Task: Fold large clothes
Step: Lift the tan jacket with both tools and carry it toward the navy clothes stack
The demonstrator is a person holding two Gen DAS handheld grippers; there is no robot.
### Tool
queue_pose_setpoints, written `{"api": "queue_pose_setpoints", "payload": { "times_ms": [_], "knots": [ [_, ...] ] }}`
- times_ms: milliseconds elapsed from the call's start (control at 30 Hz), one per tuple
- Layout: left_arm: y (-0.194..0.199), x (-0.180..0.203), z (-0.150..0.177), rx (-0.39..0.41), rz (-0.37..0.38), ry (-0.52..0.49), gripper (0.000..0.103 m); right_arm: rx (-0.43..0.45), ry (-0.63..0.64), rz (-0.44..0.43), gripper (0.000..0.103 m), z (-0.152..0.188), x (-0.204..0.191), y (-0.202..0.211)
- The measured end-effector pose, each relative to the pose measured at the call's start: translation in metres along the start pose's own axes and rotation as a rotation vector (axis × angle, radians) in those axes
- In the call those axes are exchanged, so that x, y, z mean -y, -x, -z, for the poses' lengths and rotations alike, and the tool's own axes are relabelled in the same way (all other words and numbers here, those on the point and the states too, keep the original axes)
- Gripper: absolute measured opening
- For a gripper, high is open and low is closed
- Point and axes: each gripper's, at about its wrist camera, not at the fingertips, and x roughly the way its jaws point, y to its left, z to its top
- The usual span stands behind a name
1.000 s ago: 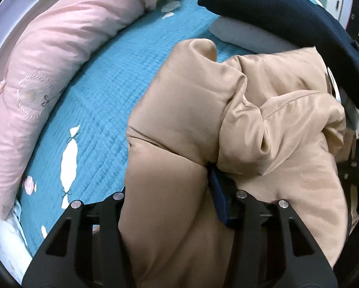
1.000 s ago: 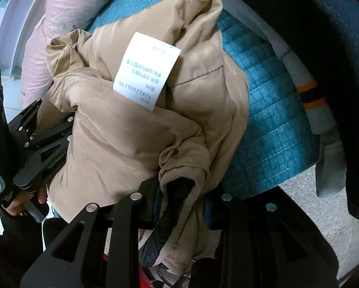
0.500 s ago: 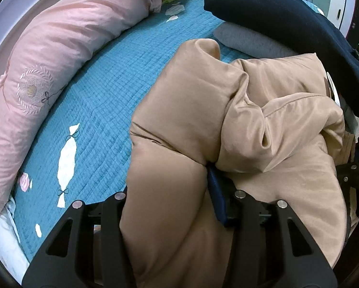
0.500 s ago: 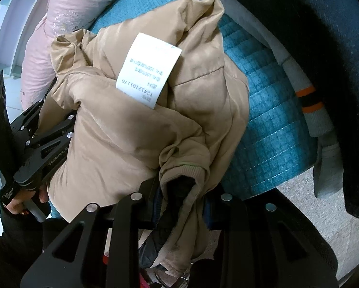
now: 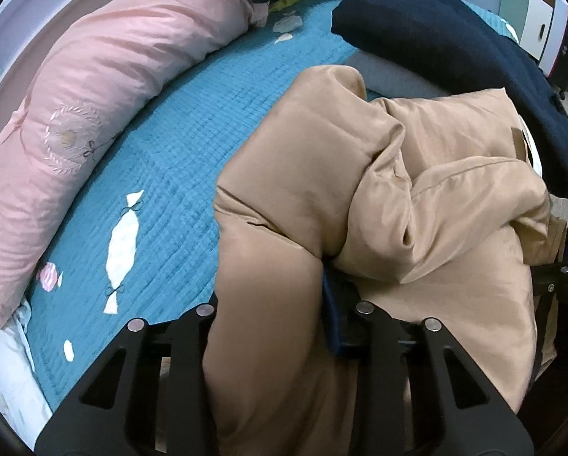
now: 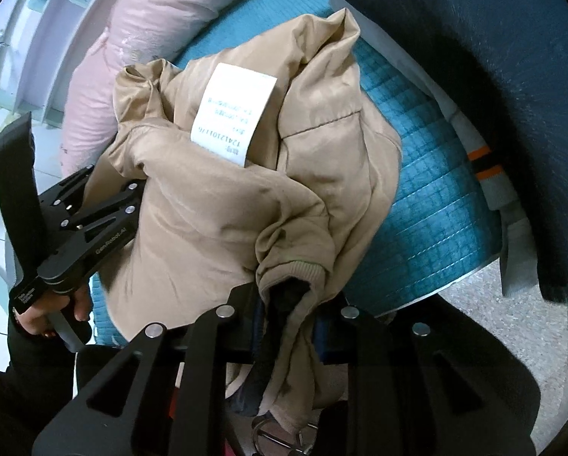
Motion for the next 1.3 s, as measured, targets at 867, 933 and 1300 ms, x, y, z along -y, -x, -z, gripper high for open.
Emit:
{"api": "queue_pose_setpoints", "payload": {
  "times_ms": [867, 933, 1300],
  "knots": [
    [0.227, 0.023, -0.126, 0.383, 0.026, -0.084, 0.029, 0.459, 0.038, -0.240, 0.018, 0.035, -0.011, 0.267],
    [0.236, 0.033, -0.148, 0.404, 0.048, -0.137, 0.029, 0.507, 0.019, -0.235, 0.018, 0.030, 0.002, 0.293],
    [0.195, 0.101, -0.276, 0.391, 0.208, -0.327, 0.029, 0.626, -0.113, -0.156, 0.018, -0.002, 0.058, 0.320]
  ]
}}
